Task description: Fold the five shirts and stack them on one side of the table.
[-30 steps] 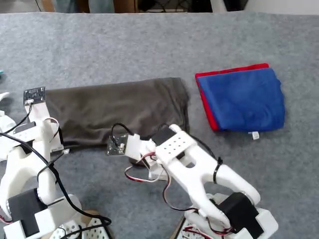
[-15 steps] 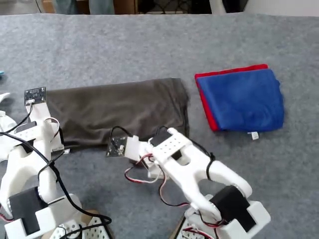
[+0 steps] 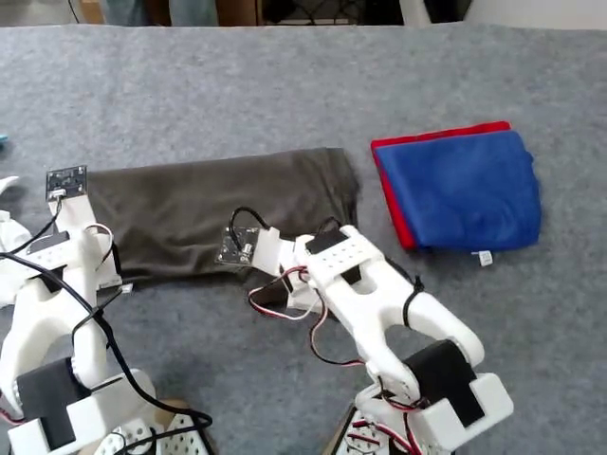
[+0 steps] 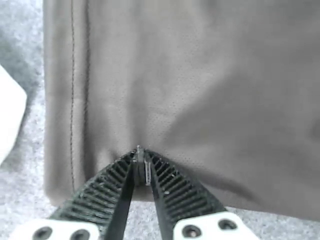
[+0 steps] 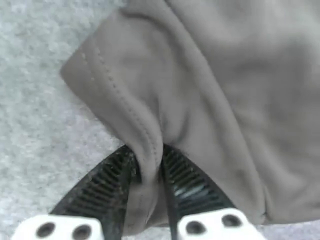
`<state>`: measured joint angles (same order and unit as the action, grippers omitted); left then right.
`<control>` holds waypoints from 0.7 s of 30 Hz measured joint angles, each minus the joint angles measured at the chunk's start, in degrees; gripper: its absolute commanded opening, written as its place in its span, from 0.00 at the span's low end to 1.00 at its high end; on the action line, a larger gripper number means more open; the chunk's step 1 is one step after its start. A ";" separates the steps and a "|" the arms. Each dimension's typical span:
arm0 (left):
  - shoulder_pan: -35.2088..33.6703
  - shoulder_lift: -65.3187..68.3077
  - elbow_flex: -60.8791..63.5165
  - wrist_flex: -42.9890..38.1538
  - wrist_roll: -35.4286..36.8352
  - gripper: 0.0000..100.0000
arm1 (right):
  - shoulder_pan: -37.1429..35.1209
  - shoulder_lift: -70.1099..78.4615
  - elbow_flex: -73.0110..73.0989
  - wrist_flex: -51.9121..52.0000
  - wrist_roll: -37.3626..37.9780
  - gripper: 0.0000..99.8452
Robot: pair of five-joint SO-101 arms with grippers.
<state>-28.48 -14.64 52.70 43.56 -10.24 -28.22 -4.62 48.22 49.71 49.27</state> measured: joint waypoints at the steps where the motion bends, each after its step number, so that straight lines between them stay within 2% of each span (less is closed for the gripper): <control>1: 0.00 0.00 0.18 0.00 0.00 0.03 | 0.00 0.88 -1.85 2.11 0.09 0.01; 5: 0.00 0.00 0.18 0.00 0.00 0.03 | 0.70 3.16 -13.36 12.92 1.23 0.01; 10: 0.00 0.00 0.18 0.00 0.00 0.03 | 2.02 10.02 -31.91 23.65 7.47 0.01; 21: 0.00 0.00 0.18 0.00 0.00 0.03 | 2.11 31.65 -60.22 27.16 16.00 0.01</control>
<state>-28.48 -14.64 52.88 43.56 -10.24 -26.11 27.03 -12.00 76.88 65.27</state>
